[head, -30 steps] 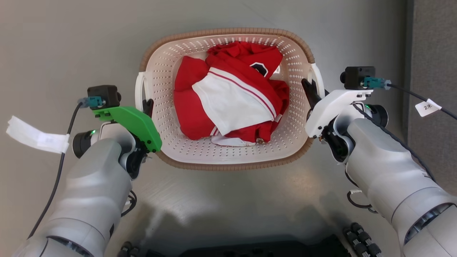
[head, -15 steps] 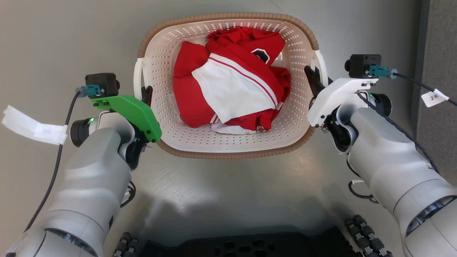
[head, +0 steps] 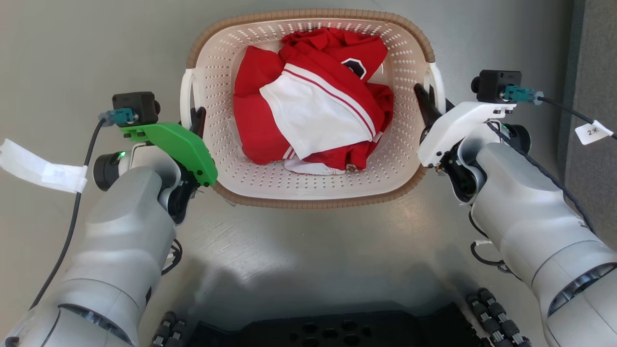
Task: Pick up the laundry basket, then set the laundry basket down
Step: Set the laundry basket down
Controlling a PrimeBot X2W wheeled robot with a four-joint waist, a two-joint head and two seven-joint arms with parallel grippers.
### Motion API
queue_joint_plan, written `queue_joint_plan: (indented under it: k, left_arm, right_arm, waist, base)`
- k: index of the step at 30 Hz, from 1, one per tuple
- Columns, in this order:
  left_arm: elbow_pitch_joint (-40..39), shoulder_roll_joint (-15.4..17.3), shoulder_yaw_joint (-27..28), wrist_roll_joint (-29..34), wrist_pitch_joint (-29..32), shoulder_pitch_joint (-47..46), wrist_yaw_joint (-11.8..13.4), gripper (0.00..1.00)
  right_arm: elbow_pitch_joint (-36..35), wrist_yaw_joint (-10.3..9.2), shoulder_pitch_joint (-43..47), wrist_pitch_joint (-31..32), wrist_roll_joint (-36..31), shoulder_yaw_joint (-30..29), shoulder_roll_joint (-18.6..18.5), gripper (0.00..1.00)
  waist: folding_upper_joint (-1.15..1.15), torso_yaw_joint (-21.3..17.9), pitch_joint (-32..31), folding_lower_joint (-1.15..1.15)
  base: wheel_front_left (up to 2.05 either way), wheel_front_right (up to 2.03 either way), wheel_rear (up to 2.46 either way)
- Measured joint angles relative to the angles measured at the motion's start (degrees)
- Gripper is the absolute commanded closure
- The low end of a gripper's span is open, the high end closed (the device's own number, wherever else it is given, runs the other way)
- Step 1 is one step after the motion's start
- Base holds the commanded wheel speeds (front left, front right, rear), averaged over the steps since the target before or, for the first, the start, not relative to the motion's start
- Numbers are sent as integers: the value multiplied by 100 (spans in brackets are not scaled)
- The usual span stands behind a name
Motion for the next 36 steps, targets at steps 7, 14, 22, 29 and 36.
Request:
queue_joint_plan:
  k: [7, 14, 22, 29, 36]
  left_arm:
    - [137, 2, 0, -3, 58, -20, 5, 0]
    - [160, 10, -8, -36, 70, -19, 5, 0]
    - [163, 10, -40, -46, 36, 15, 5, 0]
    - [197, 10, -71, -53, -143, 364, 5, 0]
    - [196, 12, 40, -186, -253, 543, 5, 0]
  right_arm:
    - [125, 48, -4, -9, -1, -109, 14, 0]
    - [188, 48, -4, -9, -44, -152, 24, 0]
    - [212, 48, 8, -9, -104, -188, 43, 0]
    - [209, 45, 250, -9, -104, -424, 66, 0]
    - [159, 40, 495, -9, -121, -580, 76, 0]
  waist:
    - [0, -16, -16, 0]
    - [0, -20, -76, 0]
    - [0, -20, -262, 0]
    - [0, -51, -720, 0]
    - [0, -108, -1227, 0]
  base:
    - [0, 0, 0]
    - [0, 0, 0]
    - [0, 0, 0]
    - [0, 0, 0]
    - [0, 0, 0]
